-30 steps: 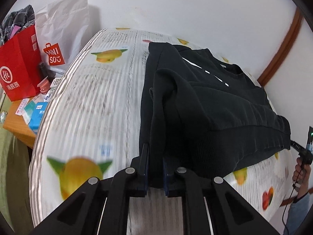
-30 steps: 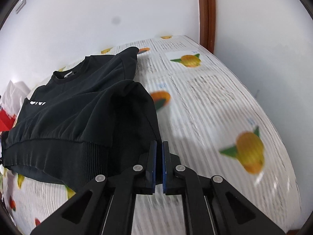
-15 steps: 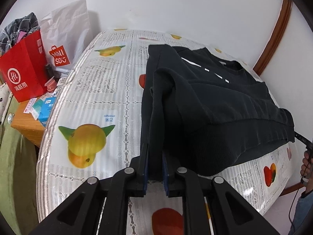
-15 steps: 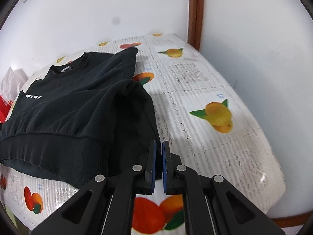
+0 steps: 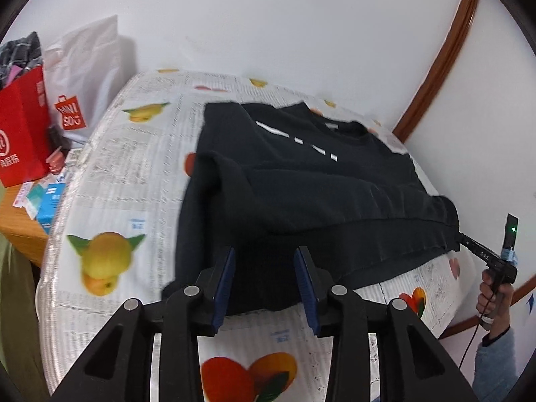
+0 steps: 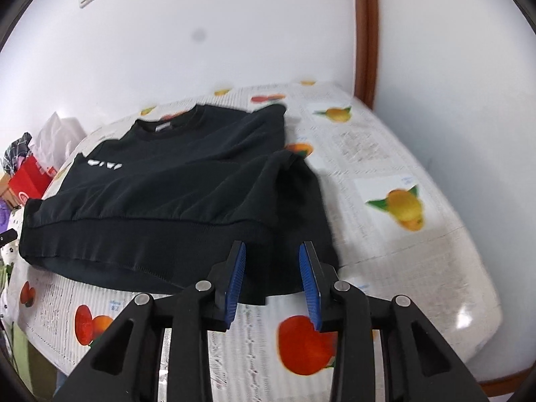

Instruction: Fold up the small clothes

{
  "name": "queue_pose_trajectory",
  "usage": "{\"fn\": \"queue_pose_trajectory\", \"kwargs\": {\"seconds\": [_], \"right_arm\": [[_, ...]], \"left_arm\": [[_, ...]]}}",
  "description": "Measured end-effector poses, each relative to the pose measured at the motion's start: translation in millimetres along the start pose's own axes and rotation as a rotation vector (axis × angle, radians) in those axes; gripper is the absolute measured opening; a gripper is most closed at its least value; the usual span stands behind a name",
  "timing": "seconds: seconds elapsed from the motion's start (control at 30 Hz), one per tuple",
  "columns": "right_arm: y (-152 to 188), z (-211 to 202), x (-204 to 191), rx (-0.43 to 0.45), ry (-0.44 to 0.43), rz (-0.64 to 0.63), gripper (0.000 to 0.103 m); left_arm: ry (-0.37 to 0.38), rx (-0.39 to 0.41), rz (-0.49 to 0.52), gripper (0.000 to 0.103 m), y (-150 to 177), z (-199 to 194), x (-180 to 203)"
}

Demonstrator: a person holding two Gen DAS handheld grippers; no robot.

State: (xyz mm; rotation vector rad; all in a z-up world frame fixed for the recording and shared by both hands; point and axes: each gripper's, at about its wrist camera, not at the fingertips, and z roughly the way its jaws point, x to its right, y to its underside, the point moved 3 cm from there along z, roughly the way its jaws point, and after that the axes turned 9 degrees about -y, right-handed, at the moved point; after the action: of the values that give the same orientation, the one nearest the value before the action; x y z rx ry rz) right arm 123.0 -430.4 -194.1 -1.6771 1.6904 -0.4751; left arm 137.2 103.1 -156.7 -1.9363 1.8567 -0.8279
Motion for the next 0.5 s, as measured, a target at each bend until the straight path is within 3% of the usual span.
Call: {"fn": "queue_pose_trajectory", "kwargs": {"seconds": [0.23,0.3,0.33,0.37,0.4,0.5], "right_arm": [[3.6,19.7,-0.6,0.018,-0.008,0.032,0.032],[1.2,22.0,-3.0,0.021,-0.009,0.03,0.023],[0.1,22.8,-5.3,0.021,-0.015,0.021,0.017],[-1.5,23.5,-9.2,0.021,-0.022,0.004,0.01],[-3.5,21.9,-11.9,0.031,-0.013,-0.012,0.006],[-12.8,8.4,-14.5,0.091,-0.028,-0.009,0.005]], "left_arm": [[-0.013,-0.075,-0.012,0.036,-2.0,31.9,7.6],[-0.012,-0.076,-0.022,0.035,-5.4,33.5,7.5],[-0.016,-0.068,-0.021,0.032,-7.5,32.6,8.1],[-0.025,-0.057,-0.016,0.018,-9.3,30.7,8.5],[-0.029,-0.037,-0.006,0.012,-12.9,26.1,9.0],[0.018,-0.003,-0.034,0.008,-23.4,13.6,7.0]]}}
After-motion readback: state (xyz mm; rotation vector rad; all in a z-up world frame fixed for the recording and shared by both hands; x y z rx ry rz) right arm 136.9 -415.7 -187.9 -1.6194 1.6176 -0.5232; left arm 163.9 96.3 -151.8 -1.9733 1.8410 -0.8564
